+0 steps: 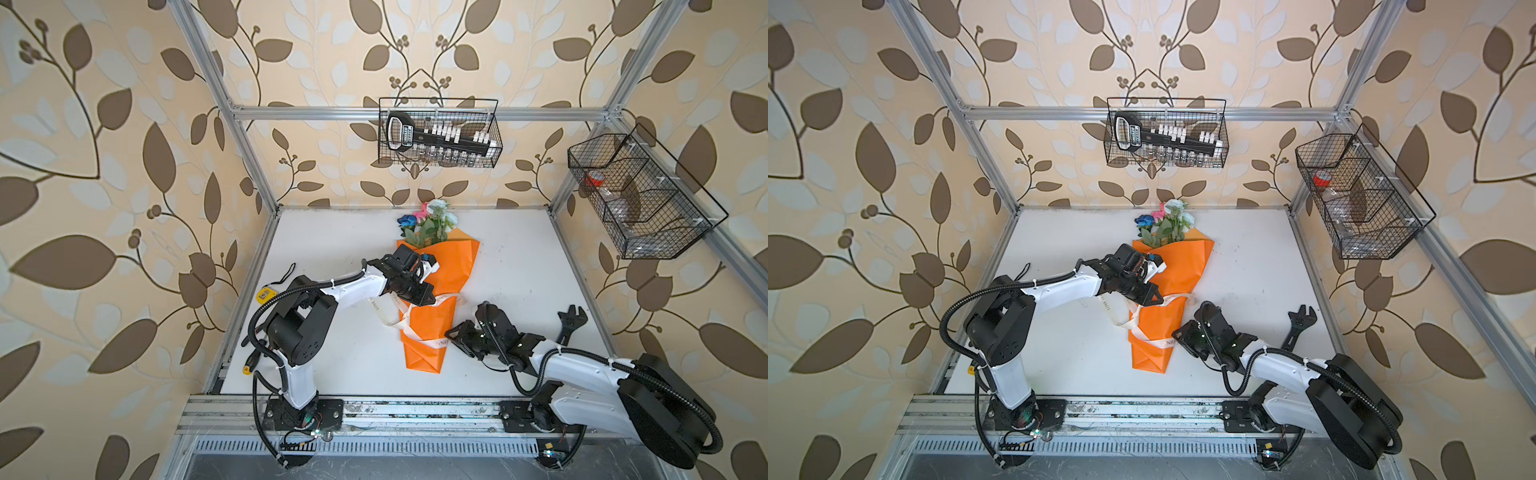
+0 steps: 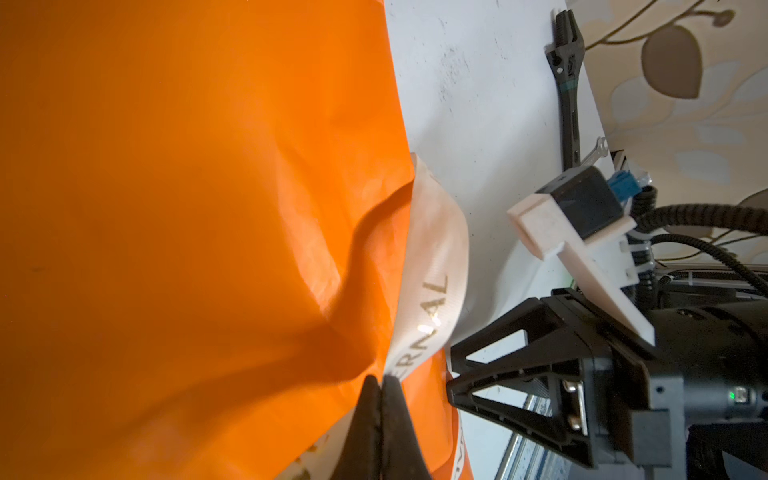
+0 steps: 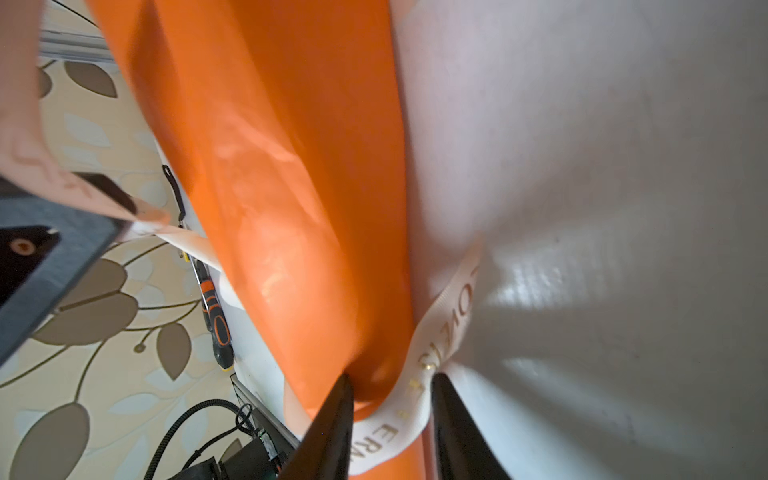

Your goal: Tie the bouquet of fake flowers

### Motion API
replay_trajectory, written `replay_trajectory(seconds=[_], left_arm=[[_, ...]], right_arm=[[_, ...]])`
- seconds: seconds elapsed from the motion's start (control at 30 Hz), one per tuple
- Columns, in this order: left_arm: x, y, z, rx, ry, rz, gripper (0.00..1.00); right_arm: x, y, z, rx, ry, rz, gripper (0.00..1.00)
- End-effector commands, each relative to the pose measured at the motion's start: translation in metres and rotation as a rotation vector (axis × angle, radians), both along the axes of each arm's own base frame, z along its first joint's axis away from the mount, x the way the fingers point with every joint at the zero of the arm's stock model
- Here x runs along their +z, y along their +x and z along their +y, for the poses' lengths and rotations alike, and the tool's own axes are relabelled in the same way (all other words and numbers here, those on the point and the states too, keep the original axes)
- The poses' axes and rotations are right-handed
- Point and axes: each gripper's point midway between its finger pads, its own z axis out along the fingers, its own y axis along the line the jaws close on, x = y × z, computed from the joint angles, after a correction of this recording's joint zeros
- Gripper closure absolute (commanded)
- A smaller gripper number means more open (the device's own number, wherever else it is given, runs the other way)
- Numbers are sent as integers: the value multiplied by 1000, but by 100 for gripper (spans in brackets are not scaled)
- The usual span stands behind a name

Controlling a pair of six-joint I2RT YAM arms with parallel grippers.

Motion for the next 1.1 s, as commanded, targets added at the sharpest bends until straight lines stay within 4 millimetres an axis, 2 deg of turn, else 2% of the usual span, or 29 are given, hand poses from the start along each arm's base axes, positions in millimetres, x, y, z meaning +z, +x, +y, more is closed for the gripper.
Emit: replay_trajectory(seconds=[0.0,0.1,0.33,0.57,0.73,0.93,1.07], left_arm=[[14,-4,-5,-12,-35,-24,100],[12,-5,-5,-10,-31,-18,100],[11,-5,-4,-6,-31,-14,100],[11,-4,-4,-2,-27,-17,100],[15,-2,-5,4,-31,-21,100],[29,-1,-5,9,-44,-38,100],[45,2,-5,31,-64,-61,100]], right_arm=[[0,5,1,-41,45,-4,68],[-3,5,3,-42,66,-1,83],[-5,1,-4,-46,31,11,99],[4,-2,-13,-49,-7,-23,100],[20,2,-12,-18,-13,-88,100],[59,25,-1,43,-33,-265,100],[70,43,13,80,-53,-316,100]])
